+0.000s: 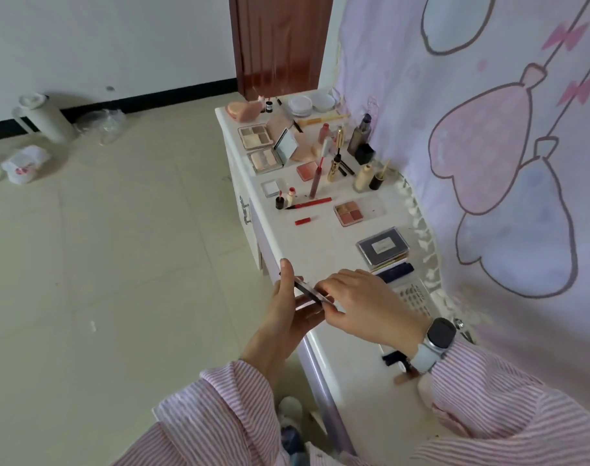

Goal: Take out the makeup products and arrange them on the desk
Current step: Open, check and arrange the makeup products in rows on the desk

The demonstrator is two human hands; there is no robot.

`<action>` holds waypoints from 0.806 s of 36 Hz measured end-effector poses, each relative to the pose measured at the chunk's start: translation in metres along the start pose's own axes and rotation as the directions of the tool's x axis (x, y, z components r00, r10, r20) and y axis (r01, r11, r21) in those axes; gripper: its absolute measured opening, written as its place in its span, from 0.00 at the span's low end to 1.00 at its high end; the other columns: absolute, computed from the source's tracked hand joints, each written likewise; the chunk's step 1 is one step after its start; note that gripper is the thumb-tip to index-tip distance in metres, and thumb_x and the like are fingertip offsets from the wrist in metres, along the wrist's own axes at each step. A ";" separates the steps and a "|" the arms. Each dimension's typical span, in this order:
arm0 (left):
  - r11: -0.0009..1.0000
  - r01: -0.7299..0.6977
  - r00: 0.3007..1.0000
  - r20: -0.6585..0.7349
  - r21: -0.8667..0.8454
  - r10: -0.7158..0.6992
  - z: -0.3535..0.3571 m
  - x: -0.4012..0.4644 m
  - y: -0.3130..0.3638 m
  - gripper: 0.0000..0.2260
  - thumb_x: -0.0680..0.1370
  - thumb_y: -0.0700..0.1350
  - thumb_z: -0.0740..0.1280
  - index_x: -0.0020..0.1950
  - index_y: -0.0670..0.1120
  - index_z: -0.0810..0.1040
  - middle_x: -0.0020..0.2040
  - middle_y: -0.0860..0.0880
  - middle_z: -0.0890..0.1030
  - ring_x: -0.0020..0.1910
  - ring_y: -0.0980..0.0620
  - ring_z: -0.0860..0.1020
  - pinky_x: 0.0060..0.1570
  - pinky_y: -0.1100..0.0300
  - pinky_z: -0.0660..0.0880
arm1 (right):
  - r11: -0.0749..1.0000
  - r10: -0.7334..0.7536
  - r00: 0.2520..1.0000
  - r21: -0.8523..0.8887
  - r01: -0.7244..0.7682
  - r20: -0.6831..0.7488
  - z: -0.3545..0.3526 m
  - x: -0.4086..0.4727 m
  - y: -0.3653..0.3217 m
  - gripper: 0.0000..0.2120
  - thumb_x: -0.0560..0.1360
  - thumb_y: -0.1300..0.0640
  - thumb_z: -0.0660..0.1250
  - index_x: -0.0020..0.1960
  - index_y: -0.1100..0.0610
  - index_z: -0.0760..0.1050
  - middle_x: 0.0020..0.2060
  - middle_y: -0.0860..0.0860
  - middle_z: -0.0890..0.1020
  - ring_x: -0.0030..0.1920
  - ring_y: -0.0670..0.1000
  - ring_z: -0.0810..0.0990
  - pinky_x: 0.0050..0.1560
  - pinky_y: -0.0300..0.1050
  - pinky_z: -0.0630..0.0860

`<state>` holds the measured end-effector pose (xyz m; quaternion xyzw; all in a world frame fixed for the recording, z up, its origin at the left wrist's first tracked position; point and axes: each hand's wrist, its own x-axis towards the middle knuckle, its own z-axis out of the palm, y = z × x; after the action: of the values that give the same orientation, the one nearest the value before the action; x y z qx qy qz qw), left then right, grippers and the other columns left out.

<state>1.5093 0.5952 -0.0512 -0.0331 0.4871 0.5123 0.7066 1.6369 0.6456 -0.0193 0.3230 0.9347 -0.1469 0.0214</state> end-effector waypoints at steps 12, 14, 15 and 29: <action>0.981 0.189 0.977 0.089 0.051 -0.193 -0.014 0.066 0.003 0.28 0.75 0.64 0.58 0.62 0.42 0.71 0.60 0.38 0.75 0.50 0.38 0.81 0.42 0.48 0.79 | 0.969 0.224 0.973 0.124 -0.215 -0.063 0.020 0.030 0.057 0.11 0.76 0.56 0.60 0.55 0.54 0.76 0.48 0.43 0.81 0.45 0.45 0.79 0.45 0.42 0.77; 0.974 0.214 0.969 0.109 0.079 -0.222 -0.018 0.078 0.009 0.27 0.76 0.62 0.59 0.62 0.42 0.72 0.59 0.38 0.76 0.51 0.37 0.80 0.43 0.48 0.79 | 0.950 0.275 0.960 0.166 -0.263 -0.055 0.025 0.039 0.069 0.10 0.77 0.56 0.59 0.56 0.55 0.75 0.47 0.44 0.81 0.42 0.44 0.78 0.42 0.41 0.75; 0.973 0.216 0.970 0.099 0.080 -0.224 -0.020 0.083 0.012 0.26 0.77 0.61 0.59 0.62 0.42 0.72 0.59 0.37 0.76 0.52 0.37 0.80 0.43 0.47 0.80 | 0.936 0.306 0.951 0.200 -0.291 -0.047 0.027 0.044 0.074 0.10 0.78 0.56 0.59 0.55 0.56 0.75 0.45 0.46 0.81 0.39 0.44 0.76 0.40 0.40 0.72; 0.498 -0.282 0.804 -0.082 0.820 0.589 -0.028 0.133 0.027 0.18 0.81 0.49 0.56 0.70 0.46 0.67 0.64 0.49 0.74 0.62 0.51 0.72 0.63 0.53 0.70 | 0.708 0.584 0.811 0.465 -0.532 0.039 0.055 0.086 0.107 0.09 0.78 0.58 0.58 0.45 0.61 0.74 0.39 0.55 0.80 0.36 0.49 0.76 0.39 0.44 0.71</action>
<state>1.4708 0.6844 -0.1501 0.3093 0.7674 0.4004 0.3939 1.6310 0.7608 -0.1110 0.5936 0.7314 -0.3297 -0.0633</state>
